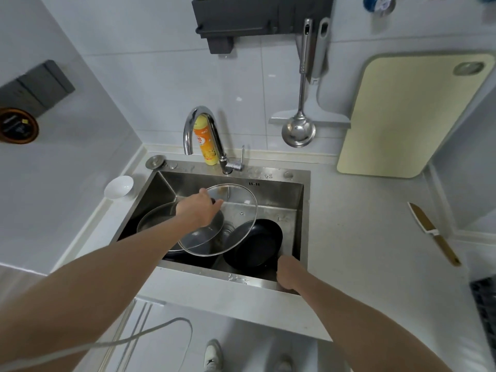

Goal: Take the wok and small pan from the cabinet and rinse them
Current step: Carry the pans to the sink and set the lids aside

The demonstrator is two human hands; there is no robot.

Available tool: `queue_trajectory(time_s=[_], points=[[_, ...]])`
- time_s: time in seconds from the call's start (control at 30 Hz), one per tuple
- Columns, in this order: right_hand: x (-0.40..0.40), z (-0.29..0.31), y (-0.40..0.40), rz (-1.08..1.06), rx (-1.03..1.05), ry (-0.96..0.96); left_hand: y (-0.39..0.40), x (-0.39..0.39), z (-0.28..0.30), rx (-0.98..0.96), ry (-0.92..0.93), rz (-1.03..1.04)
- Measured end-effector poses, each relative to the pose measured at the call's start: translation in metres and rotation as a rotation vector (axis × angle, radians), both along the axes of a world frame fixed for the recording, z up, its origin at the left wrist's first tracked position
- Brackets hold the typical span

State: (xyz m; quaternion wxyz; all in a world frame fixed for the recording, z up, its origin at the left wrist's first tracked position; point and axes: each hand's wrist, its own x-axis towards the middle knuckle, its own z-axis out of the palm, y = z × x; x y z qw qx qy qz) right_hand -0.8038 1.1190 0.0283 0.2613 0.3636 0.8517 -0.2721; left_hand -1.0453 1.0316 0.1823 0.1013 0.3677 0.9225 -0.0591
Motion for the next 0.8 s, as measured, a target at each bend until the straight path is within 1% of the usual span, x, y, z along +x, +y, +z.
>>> queue_trajectory(time_s=[0.1, 0.17, 0.23, 0.33, 0.37, 0.47, 0.53, 0.6, 0.73, 0.8], points=[[0.008, 0.003, 0.011, 0.022, -0.05, 0.081, 0.008, 0.005, -0.006, 0.011, -0.028, -0.011], [0.014, 0.013, 0.017, -0.014, -0.141, 0.152, 0.018, 0.01, -0.007, 0.017, -0.054, -0.033], [0.022, 0.024, 0.03, -0.175, -0.258, 0.28, 0.039, 0.021, -0.009, 0.016, -0.093, -0.071], [0.035, 0.043, 0.055, -0.665, -0.454, 0.565, 0.073, 0.044, -0.012, 0.055, -0.131, -0.131], [0.042, 0.046, 0.069, -0.789, -0.462, 0.621, 0.086, 0.054, -0.012, 0.071, -0.14, -0.163], [0.068, 0.061, 0.098, -0.917, -0.425, 0.725, 0.126, 0.092, -0.016, 0.135, -0.185, -0.273], [0.086, 0.075, 0.11, -0.915, -0.312, 0.779, 0.152, 0.117, -0.024, 0.166, -0.221, -0.329], [0.107, 0.071, 0.124, -0.889, -0.197, 0.799, 0.184, 0.144, -0.037, 0.171, -0.282, -0.363], [0.135, 0.056, 0.145, -0.941, -0.2, 0.807, 0.231, 0.18, -0.065, 0.161, -0.272, -0.437], [0.146, 0.047, 0.156, -0.956, -0.193, 0.763, 0.247, 0.193, -0.077, 0.157, -0.284, -0.449]])
